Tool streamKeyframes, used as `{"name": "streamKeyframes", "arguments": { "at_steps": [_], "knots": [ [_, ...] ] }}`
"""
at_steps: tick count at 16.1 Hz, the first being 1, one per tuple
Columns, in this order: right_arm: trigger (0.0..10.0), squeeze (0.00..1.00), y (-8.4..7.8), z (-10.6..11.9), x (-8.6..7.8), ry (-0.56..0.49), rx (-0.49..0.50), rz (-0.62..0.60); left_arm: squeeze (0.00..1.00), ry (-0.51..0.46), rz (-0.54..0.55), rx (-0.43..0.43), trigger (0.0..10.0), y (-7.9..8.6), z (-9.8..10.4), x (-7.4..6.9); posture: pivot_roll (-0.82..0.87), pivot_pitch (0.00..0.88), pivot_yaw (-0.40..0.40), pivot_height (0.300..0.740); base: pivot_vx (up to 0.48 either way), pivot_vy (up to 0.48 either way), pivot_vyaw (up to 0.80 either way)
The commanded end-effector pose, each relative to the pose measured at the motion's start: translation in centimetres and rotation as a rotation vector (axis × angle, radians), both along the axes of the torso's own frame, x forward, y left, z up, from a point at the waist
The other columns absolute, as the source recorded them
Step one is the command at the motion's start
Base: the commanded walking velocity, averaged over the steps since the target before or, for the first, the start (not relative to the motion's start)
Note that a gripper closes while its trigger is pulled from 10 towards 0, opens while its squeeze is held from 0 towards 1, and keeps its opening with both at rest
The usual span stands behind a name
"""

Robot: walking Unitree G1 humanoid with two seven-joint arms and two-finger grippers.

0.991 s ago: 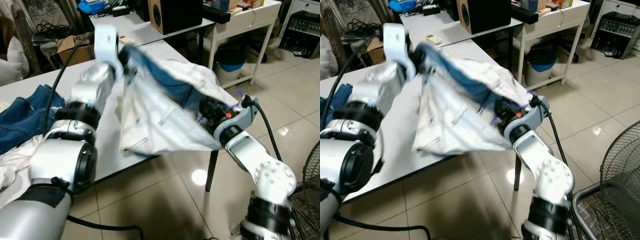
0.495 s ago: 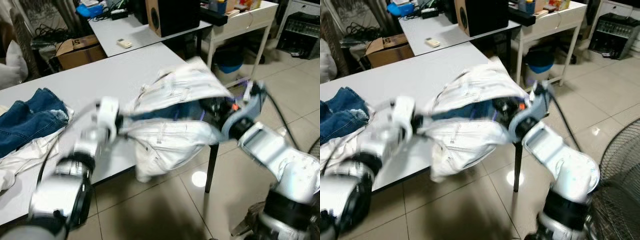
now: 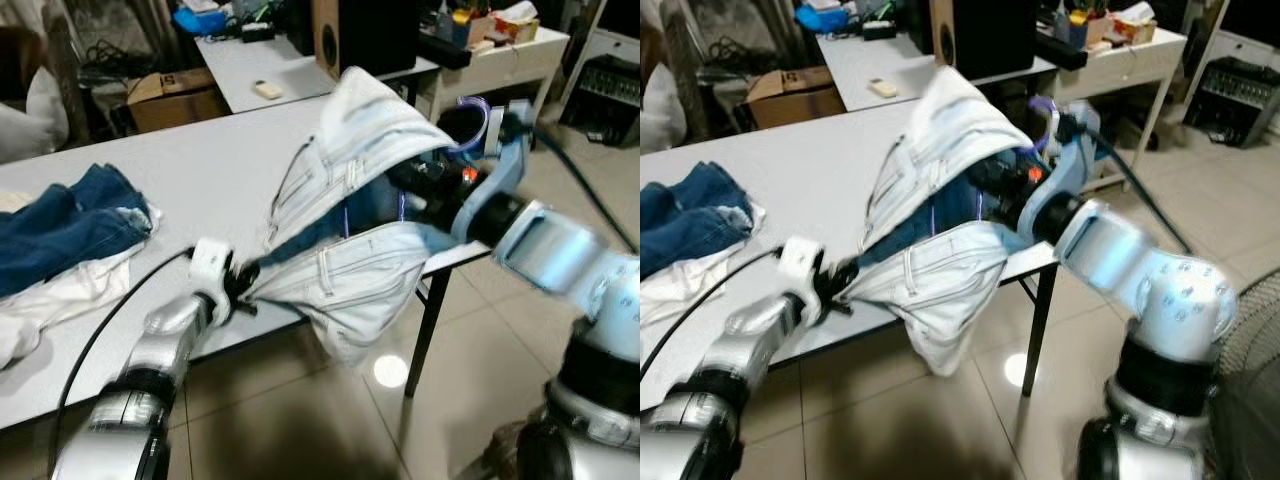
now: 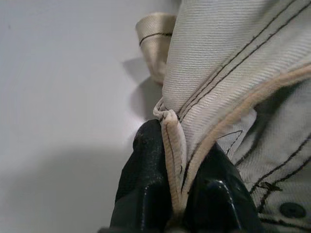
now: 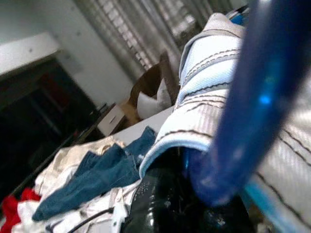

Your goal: Hang hanger

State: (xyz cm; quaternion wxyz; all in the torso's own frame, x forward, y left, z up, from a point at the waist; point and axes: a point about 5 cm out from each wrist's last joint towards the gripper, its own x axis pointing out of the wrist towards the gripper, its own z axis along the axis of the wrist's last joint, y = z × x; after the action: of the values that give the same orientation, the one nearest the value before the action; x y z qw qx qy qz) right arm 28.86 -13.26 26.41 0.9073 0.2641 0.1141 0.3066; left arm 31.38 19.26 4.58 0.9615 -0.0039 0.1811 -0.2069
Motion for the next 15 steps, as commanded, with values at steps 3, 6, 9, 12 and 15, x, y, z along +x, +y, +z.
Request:
{"name": "streamKeyframes", "arguments": {
  "at_steps": [3,6,9,12,15],
  "knots": [
    [10.0,0.00,-0.6,3.3,-0.3,-0.138,0.006,0.041,0.00,0.279,0.016,0.051,0.0,2.7,-5.5,-6.5,-0.20,0.000,0.038,0.740,0.000,0.000,0.80],
    [10.0,0.00,-0.7,4.1,-0.3,-0.160,-0.024,0.066,0.00,0.309,-0.002,0.043,0.0,3.4,-6.2,-9.9,-0.19,0.000,0.032,0.740,0.000,0.000,0.80],
    [10.0,0.00,-0.6,4.3,-0.4,-0.165,-0.030,0.089,0.00,0.263,0.029,0.029,0.0,3.6,-5.7,-10.6,-0.18,0.000,0.023,0.740,0.000,0.000,0.80],
    [10.0,0.00,-0.5,3.6,-0.4,-0.144,-0.033,0.096,0.00,0.124,0.038,-0.052,0.0,2.7,-3.3,-9.4,-0.17,0.000,0.015,0.740,0.000,0.000,0.80],
    [10.0,0.00,-0.4,3.3,-0.5,-0.135,-0.019,0.095,0.00,0.047,0.002,-0.088,0.0,1.9,-1.7,-8.7,-0.17,0.000,0.015,0.740,0.000,0.000,0.80]
  ]
}}
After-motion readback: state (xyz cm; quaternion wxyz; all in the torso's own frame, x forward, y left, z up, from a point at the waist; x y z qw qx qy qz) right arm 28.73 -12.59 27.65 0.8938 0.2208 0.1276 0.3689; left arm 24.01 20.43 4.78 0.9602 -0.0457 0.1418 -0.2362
